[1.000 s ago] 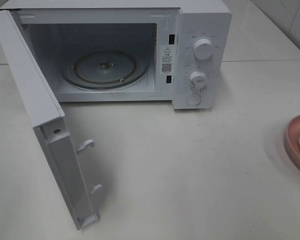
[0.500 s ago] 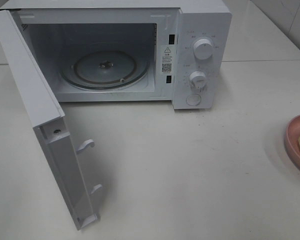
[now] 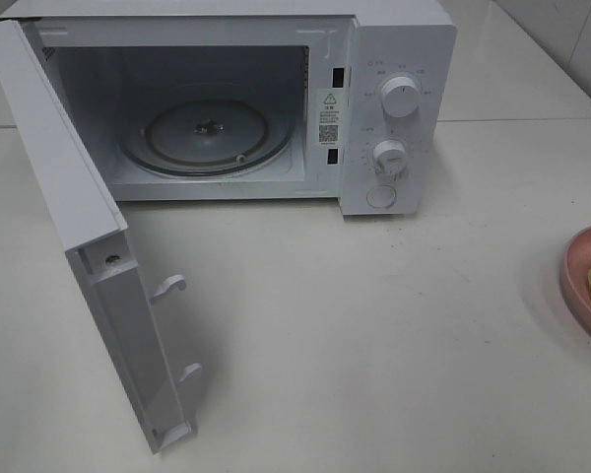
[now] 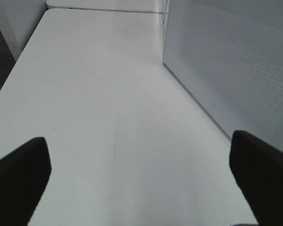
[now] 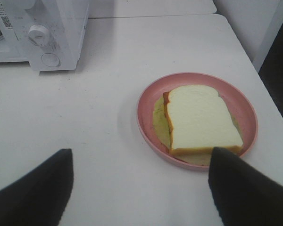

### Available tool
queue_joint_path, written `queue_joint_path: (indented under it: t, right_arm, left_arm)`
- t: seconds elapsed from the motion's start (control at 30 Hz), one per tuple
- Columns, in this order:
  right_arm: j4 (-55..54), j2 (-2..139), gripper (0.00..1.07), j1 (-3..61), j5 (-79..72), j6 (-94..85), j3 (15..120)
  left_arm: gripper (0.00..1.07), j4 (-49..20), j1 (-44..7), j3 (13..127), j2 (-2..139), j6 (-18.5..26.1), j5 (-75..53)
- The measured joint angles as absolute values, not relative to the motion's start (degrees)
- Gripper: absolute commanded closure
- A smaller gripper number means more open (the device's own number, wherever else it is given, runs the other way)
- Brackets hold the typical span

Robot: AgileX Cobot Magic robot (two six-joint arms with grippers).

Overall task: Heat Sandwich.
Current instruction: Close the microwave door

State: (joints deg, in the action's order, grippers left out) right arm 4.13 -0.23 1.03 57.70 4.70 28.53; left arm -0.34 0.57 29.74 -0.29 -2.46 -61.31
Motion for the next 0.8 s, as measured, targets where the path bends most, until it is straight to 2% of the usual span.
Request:
queue_joint_path:
  t: [0.57,0.67,0.77,0.8]
  right_arm:
    - [4.1,-0.2,0.31,1.0,57.7,4.7,28.5]
    - [4.1,-0.2,0.31,1.0,57.7,4.7,28.5]
    - [4.1,-0.2,0.31,1.0,57.7,4.7,28.5]
    - [4.1,-0.2,0.31,1.0,57.7,4.7,28.5]
  left_arm:
    - [0.09,-0.6,0.6,30.1,-0.1,-2.5,-61.3]
    - [0.11,-0.8,0.6,31.2,1.1,-2.5,-61.2]
    - [0.22,-0.8,0.6,32.0,5.1,-2.5,-59.9]
    - [0.22,-0.8,0.6,32.0,5.1,-2.5,-59.9]
